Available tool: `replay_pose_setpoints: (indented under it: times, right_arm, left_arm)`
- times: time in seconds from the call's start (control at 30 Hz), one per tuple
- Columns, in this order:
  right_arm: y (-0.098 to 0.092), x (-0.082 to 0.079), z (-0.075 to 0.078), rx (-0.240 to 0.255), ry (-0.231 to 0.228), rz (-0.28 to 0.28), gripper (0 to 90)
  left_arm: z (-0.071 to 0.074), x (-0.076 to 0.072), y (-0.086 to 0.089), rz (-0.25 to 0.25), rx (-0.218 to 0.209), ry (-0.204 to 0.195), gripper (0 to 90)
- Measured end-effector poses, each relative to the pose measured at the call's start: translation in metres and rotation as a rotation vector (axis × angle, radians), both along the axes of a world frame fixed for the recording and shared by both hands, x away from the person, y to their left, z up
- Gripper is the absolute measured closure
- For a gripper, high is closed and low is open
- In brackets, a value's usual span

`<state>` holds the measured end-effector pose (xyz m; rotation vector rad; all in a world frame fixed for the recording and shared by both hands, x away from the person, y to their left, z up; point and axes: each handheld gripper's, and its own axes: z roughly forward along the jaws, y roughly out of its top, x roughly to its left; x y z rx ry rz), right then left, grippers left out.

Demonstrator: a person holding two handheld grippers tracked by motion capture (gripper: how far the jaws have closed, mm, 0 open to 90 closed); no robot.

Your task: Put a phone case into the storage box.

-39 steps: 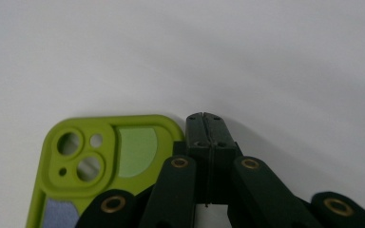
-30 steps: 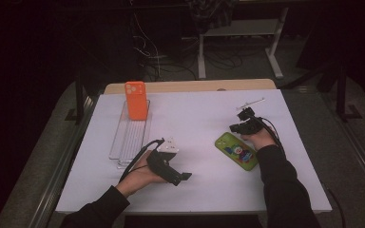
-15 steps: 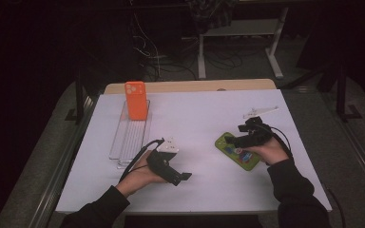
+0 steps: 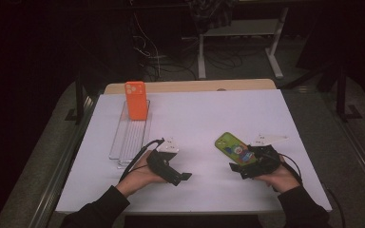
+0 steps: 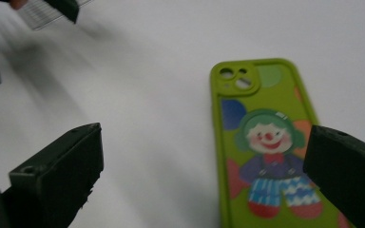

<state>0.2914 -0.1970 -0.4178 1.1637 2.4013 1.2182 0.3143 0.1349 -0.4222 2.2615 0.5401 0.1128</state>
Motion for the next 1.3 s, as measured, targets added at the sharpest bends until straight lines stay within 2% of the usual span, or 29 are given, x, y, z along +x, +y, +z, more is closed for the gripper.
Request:
replay_pose_setpoints:
  times: [0.07, 0.23, 0.33, 0.43, 0.53, 0.67, 0.73, 0.9, 1.03, 1.3]
  right_arm:
    - [0.001, -0.007, -0.004, -0.009, -0.005, 0.020, 0.0]
    - [0.002, -0.014, -0.004, -0.023, 0.001, 0.019, 0.0]
    - [0.001, -0.012, 0.000, -0.014, -0.014, 0.020, 0.0]
    - [0.001, -0.007, 0.005, -0.023, -0.007, 0.020, 0.0]
    - [0.000, 0.002, 0.011, -0.047, -0.015, 0.021, 0.0]
    - [0.001, 0.015, 0.021, -0.080, 0.004, 0.012, 0.0]
    - [0.002, 0.021, 0.024, -0.092, -0.011, 0.014, 0.0]
    - [0.004, 0.037, 0.031, -0.106, -0.004, 0.008, 0.0]
    - [0.006, 0.051, 0.030, -0.125, 0.014, 0.005, 0.0]
    - [0.007, 0.074, 0.016, -0.159, 0.063, -0.016, 0.0]
  left_arm:
    - [0.000, 0.000, 0.000, 0.000, 0.000, 0.001, 0.0]
    - [0.000, 0.000, 0.000, 0.001, -0.001, 0.003, 0.0]
    - [0.000, 0.000, 0.000, 0.002, -0.004, 0.003, 0.0]
    - [-0.001, 0.000, 0.000, 0.012, -0.013, 0.004, 0.0]
    - [-0.001, 0.000, 0.000, 0.014, -0.016, 0.004, 0.0]
    - [-0.002, -0.001, -0.001, 0.030, -0.040, 0.010, 0.0]
    - [-0.002, -0.001, -0.001, 0.027, -0.032, 0.007, 0.0]
    - [-0.002, -0.001, -0.001, 0.025, -0.034, 0.007, 0.0]
    - [-0.001, 0.000, -0.001, 0.017, -0.031, -0.001, 0.0]
    - [-0.001, 0.000, 0.000, 0.021, -0.036, 0.010, 0.0]
